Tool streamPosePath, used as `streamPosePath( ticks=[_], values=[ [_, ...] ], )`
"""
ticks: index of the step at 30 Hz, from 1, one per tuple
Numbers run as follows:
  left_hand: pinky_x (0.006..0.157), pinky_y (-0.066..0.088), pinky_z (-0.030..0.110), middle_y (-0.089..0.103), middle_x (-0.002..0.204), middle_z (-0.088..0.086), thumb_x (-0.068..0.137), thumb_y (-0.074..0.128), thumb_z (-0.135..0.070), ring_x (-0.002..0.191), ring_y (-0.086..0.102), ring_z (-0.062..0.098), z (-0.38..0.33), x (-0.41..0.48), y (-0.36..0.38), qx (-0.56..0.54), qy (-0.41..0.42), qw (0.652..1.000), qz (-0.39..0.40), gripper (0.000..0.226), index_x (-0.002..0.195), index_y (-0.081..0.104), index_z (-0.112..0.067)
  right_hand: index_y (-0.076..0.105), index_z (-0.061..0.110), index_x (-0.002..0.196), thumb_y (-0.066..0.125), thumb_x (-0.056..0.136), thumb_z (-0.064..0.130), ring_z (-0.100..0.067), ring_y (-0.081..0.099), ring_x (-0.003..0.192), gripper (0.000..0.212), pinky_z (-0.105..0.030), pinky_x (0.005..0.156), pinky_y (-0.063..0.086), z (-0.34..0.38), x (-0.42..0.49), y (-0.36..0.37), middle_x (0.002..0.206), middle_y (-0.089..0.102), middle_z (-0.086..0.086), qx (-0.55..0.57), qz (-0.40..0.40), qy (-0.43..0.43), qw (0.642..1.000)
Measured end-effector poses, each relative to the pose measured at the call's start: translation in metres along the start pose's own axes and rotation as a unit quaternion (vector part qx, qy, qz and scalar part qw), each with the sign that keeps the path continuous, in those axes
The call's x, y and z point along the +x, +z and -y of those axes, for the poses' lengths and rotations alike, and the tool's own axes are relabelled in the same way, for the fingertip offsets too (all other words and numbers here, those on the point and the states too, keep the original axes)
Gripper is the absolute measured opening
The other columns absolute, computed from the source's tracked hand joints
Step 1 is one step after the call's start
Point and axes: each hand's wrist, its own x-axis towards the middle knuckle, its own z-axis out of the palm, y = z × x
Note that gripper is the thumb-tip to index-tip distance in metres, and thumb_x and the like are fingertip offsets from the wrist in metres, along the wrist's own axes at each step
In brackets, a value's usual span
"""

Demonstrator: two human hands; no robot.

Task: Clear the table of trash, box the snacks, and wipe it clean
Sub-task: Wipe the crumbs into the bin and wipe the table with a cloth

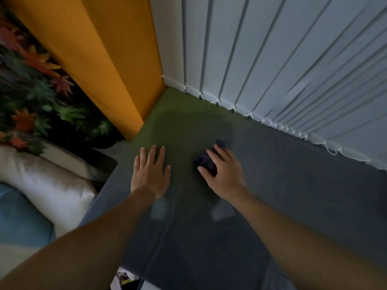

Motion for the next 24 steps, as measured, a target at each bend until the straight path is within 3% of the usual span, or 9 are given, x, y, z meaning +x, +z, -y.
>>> streamPosePath(
  ticks=[2, 4, 9, 15, 17, 21, 24],
  values=[
    [0.124, -0.001, 0.048, -0.003, 0.168, 0.001, 0.102, 0.018, -0.054, 0.152, -0.011, 0.035, 0.006, 0.005, 0.008, -0.008, -0.019, 1.000, -0.007, 0.066, 0.160, 0.000, -0.027, 0.052, 0.029, 0.139, 0.053, 0.088, 0.062, -0.021, 0.032, 0.141, 0.061, -0.043, 0.100, 0.037, -0.002, -0.003, 0.014, 0.152, 0.041, 0.006, -0.031, -0.020, 0.001, 0.999],
    [0.123, -0.001, 0.051, -0.001, 0.168, 0.001, 0.102, 0.015, -0.054, 0.152, -0.011, 0.037, 0.007, 0.004, 0.018, 0.000, -0.020, 0.999, -0.027, 0.065, 0.160, 0.001, -0.027, 0.054, 0.025, 0.137, 0.058, 0.090, 0.052, -0.023, 0.038, 0.136, 0.054, -0.043, 0.095, 0.041, -0.007, -0.005, 0.026, 0.148, 0.045, 0.005, -0.036, -0.041, -0.046, 0.997],
    [0.123, 0.004, 0.053, 0.008, 0.167, 0.005, 0.102, 0.015, -0.055, 0.152, -0.006, 0.037, 0.009, 0.003, 0.032, 0.029, -0.012, 0.997, -0.075, 0.066, 0.160, 0.011, -0.023, 0.063, 0.017, 0.129, 0.065, 0.091, 0.024, -0.027, 0.049, 0.124, 0.039, -0.044, 0.096, 0.044, -0.021, 0.040, 0.030, 0.135, 0.057, -0.002, -0.010, -0.091, -0.122, 0.988],
    [0.123, 0.006, 0.055, 0.007, 0.167, 0.006, 0.103, 0.019, -0.054, 0.152, -0.006, 0.038, 0.010, 0.003, 0.033, 0.029, 0.000, 0.996, -0.087, 0.066, 0.160, 0.011, -0.022, 0.066, 0.015, 0.126, 0.059, 0.095, 0.025, -0.033, 0.051, 0.119, 0.033, -0.040, 0.100, 0.040, 0.003, 0.131, 0.029, 0.126, 0.061, -0.010, 0.026, -0.174, 0.033, 0.984],
    [0.122, 0.007, 0.055, 0.007, 0.167, 0.006, 0.102, 0.021, -0.053, 0.152, -0.006, 0.038, 0.010, 0.004, 0.033, 0.029, -0.001, 0.996, -0.087, 0.066, 0.160, 0.012, -0.022, 0.066, 0.014, 0.126, 0.059, 0.095, 0.028, -0.031, 0.052, 0.114, 0.034, -0.039, 0.098, 0.042, 0.017, 0.135, 0.039, 0.119, 0.062, -0.009, 0.048, -0.163, -0.020, 0.985],
    [0.122, 0.007, 0.055, 0.007, 0.167, 0.006, 0.102, 0.023, -0.053, 0.153, -0.005, 0.037, 0.010, 0.004, 0.035, 0.031, 0.000, 0.995, -0.092, 0.066, 0.160, 0.013, -0.022, 0.068, 0.017, 0.124, 0.064, 0.091, 0.024, -0.030, 0.055, 0.110, 0.033, -0.042, 0.093, 0.046, 0.024, 0.113, 0.056, 0.118, 0.062, -0.005, 0.040, -0.075, -0.247, 0.965],
    [0.122, 0.008, 0.055, 0.009, 0.167, 0.006, 0.102, 0.025, -0.052, 0.153, -0.003, 0.038, 0.010, 0.004, 0.036, 0.034, 0.000, 0.994, -0.100, 0.066, 0.159, 0.015, -0.022, 0.071, 0.018, 0.120, 0.068, 0.088, 0.019, -0.031, 0.057, 0.106, 0.031, -0.042, 0.090, 0.046, 0.010, 0.135, 0.046, 0.114, 0.064, -0.006, 0.016, -0.073, -0.270, 0.960]
  ],
)
